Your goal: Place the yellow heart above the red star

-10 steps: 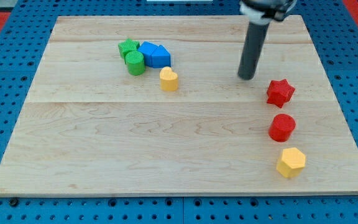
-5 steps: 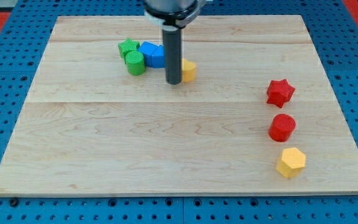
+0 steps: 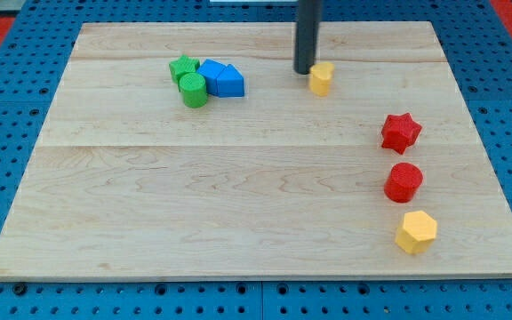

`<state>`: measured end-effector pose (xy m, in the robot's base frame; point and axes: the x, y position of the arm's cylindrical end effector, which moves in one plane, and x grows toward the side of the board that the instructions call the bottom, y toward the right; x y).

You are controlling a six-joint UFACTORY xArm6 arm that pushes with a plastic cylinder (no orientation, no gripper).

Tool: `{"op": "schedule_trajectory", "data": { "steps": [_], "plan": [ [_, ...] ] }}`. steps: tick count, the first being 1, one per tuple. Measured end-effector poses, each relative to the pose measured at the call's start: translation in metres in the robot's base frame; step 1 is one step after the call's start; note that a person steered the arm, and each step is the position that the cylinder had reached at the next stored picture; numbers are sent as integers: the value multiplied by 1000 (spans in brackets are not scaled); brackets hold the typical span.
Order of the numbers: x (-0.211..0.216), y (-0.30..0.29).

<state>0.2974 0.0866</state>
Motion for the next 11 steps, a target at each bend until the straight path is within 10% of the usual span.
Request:
{"op": "schedule_trajectory", "data": {
  "steps": [11],
  "plan": [
    [53,47]
  ]
}}
